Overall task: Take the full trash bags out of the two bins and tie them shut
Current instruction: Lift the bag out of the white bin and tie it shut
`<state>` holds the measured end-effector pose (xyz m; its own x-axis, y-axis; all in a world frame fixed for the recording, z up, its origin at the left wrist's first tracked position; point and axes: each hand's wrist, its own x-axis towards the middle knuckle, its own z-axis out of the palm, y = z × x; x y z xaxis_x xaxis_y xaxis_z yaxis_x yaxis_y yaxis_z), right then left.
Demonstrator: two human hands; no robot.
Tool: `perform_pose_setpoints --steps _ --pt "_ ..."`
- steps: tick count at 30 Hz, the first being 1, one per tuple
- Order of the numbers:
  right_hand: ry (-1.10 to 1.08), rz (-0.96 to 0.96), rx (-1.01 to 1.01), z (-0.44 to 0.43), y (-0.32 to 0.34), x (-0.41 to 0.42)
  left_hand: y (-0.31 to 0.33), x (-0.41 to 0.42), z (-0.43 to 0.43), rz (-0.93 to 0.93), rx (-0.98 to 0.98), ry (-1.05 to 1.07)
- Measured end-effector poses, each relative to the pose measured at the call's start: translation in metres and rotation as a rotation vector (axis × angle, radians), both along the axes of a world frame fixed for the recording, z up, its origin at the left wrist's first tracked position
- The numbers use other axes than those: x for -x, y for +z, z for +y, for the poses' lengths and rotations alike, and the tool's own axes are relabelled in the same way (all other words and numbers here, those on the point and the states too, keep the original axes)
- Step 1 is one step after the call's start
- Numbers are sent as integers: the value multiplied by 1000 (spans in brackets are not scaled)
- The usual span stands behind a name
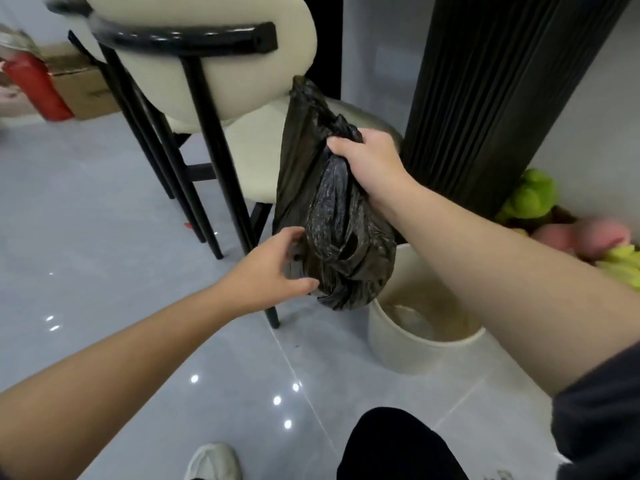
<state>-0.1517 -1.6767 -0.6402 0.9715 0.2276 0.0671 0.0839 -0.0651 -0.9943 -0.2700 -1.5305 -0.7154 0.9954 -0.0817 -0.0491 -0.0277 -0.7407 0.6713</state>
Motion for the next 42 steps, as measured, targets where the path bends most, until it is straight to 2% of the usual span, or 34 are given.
perform_pose_setpoints --steps 7,10,12,14,16,21,25,28,30,31,33,34,35,37,40,42 --pt "10 51 -23 53 -45 39 -15 43 7 90 257 59" --pt "-24 110 -26 55 -73 50 -29 50 8 151 300 79" --pt "-41 165 -21 51 -96 58 -39 53 10 181 243 151" --pt "-71 226 -44 48 -122 64 -50 53 17 198 70 236" --pt "-88 248 -8 42 -145 71 -63 50 28 207 -3 319" --pt "-8 191 248 32 -194 98 -91 42 48 166 425 563" --pt "25 124 367 31 -208 107 -120 37 52 233 454 637" --pt "35 131 413 28 -216 109 -133 38 62 174 465 448" --pt "38 155 442 24 -222 109 -136 41 72 185 362 211" --pt "45 171 451 23 -225 108 -140 42 75 209 222 102" --pt "58 193 450 22 -228 106 -149 43 77 187 -181 -45" --pt "62 194 446 22 -229 105 -153 44 76 170 -270 -42" --pt "68 188 442 23 -228 106 -154 44 72 162 -233 27" --pt "79 181 425 28 -227 108 -155 40 64 132 -39 173" --pt "68 168 406 32 -224 109 -152 33 53 161 276 264" --pt "30 154 410 31 -223 108 -157 29 50 211 351 310"
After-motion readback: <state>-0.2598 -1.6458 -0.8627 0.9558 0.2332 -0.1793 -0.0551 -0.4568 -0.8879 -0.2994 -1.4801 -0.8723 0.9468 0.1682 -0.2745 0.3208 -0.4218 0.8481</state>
